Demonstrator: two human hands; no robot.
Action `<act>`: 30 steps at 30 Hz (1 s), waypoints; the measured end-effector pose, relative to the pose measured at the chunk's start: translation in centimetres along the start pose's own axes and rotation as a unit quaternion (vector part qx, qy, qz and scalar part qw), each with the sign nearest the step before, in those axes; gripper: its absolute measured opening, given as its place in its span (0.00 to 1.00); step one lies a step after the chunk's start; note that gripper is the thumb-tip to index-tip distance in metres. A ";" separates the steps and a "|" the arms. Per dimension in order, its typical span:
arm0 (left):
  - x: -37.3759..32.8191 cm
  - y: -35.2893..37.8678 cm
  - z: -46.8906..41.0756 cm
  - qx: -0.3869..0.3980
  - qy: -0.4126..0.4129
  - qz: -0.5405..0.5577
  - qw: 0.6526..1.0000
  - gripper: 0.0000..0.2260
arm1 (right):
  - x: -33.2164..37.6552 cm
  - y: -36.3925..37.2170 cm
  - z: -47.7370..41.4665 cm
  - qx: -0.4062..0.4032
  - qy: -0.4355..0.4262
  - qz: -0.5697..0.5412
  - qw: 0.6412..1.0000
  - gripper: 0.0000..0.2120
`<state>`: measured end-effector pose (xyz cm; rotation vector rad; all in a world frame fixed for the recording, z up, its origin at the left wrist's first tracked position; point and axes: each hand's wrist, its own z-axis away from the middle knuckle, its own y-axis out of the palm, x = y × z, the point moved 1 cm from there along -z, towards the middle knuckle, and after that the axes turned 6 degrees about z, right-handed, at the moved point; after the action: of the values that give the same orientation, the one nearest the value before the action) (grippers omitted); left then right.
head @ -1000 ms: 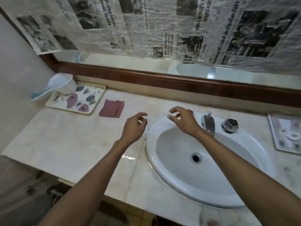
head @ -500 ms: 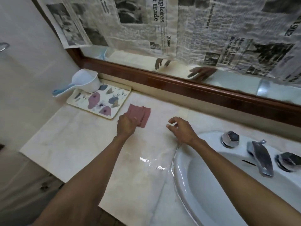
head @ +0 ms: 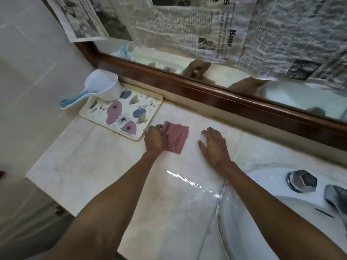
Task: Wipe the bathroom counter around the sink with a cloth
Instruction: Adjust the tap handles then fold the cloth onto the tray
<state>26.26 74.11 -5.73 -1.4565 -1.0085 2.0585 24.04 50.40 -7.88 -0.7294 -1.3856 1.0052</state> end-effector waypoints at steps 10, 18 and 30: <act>-0.4 -4.1 -0.8 0.067 0.084 0.127 0.986 0.05 | 4.0 1.1 -1.7 -0.027 0.014 0.008 1.000 0.19; 2.2 -10.5 -6.8 0.114 0.063 0.249 0.960 0.12 | 9.5 2.7 -4.6 -0.058 0.066 0.000 0.996 0.19; 10.1 -12.3 -15.5 0.189 0.065 0.271 0.941 0.20 | 16.0 8.9 -7.0 -0.057 0.127 0.064 0.988 0.27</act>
<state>36.20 94.00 -5.55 -1.7531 -0.1332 2.3059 28.31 69.50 -9.35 -1.0055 -1.1918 0.9017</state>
